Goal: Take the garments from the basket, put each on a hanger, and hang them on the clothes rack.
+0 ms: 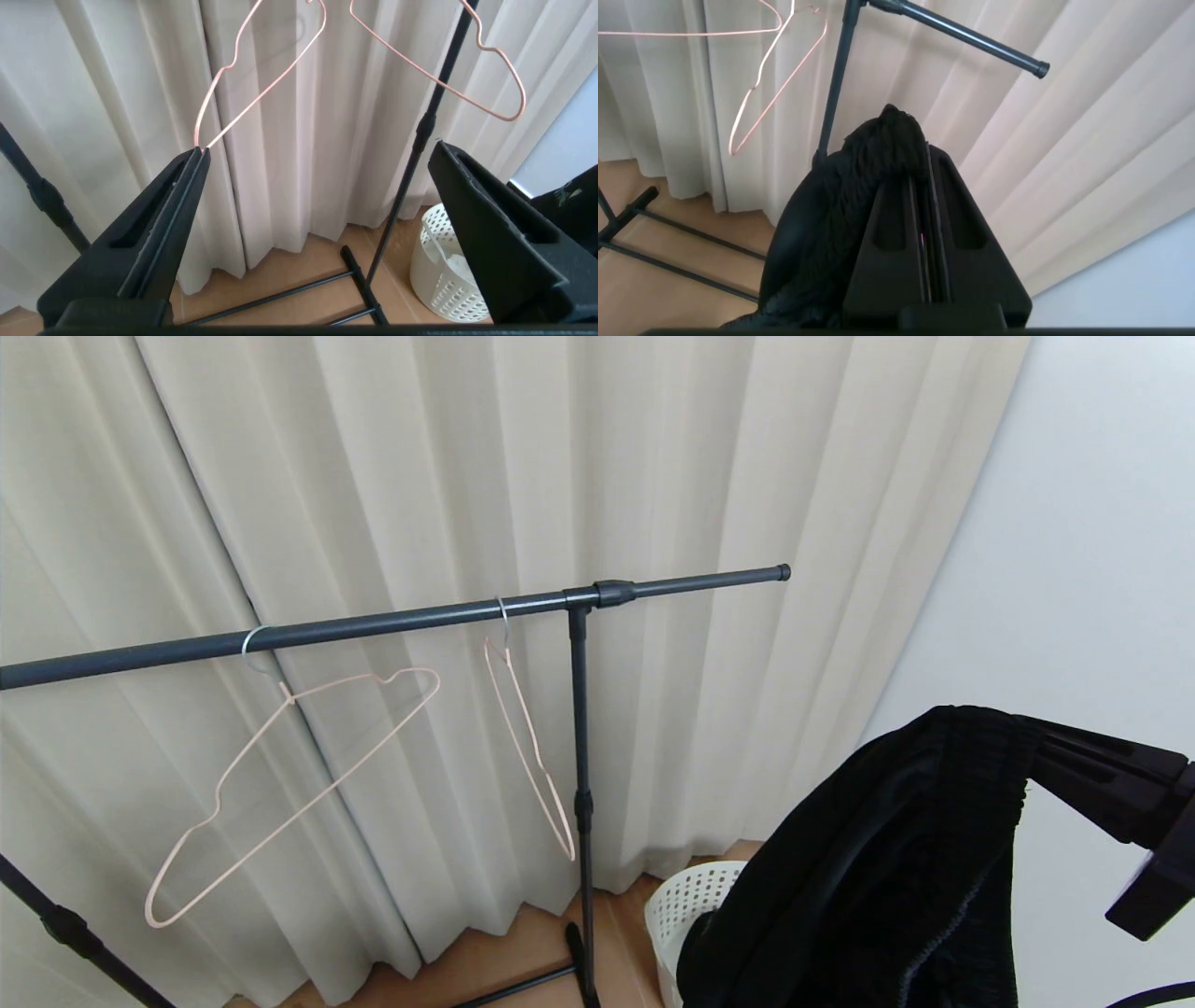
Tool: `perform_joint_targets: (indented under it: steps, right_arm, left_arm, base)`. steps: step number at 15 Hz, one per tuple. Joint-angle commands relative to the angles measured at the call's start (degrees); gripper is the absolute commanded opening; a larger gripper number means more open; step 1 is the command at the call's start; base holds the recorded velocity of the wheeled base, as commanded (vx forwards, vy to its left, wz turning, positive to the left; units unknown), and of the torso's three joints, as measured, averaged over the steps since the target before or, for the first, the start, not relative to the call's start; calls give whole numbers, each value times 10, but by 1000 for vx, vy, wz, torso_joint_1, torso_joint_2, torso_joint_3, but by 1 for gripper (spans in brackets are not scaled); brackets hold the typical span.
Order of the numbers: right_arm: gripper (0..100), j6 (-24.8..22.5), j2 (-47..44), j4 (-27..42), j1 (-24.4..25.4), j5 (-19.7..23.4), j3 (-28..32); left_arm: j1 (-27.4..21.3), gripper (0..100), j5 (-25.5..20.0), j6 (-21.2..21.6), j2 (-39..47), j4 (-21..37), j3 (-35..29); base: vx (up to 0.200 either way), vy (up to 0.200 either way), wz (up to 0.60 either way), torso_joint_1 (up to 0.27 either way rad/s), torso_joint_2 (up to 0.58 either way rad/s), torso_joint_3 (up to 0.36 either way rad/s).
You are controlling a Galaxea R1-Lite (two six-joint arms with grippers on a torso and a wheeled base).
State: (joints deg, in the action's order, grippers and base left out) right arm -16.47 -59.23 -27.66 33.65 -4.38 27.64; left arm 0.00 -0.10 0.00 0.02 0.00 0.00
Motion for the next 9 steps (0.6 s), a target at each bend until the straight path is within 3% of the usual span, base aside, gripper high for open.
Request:
perform_joint_targets:
  steps: [1,3,9]
  right_arm:
    - [0,0,-11,0,-2,0,0]
    - [0,14,-12,0,-13,1,2]
    - [0,20,-11,-1,-14,0,1]
  left_arm:
    - [0,100,0,0,0,0,0]
    - [0,100,0,0,0,0,0]
    - [0,100,0,0,0,0,0]
  base:
    - [0,0,0,56,-119,-56]
    - [0,0,0,0,0,0]
    - [0,0,600,6,-4,-3]
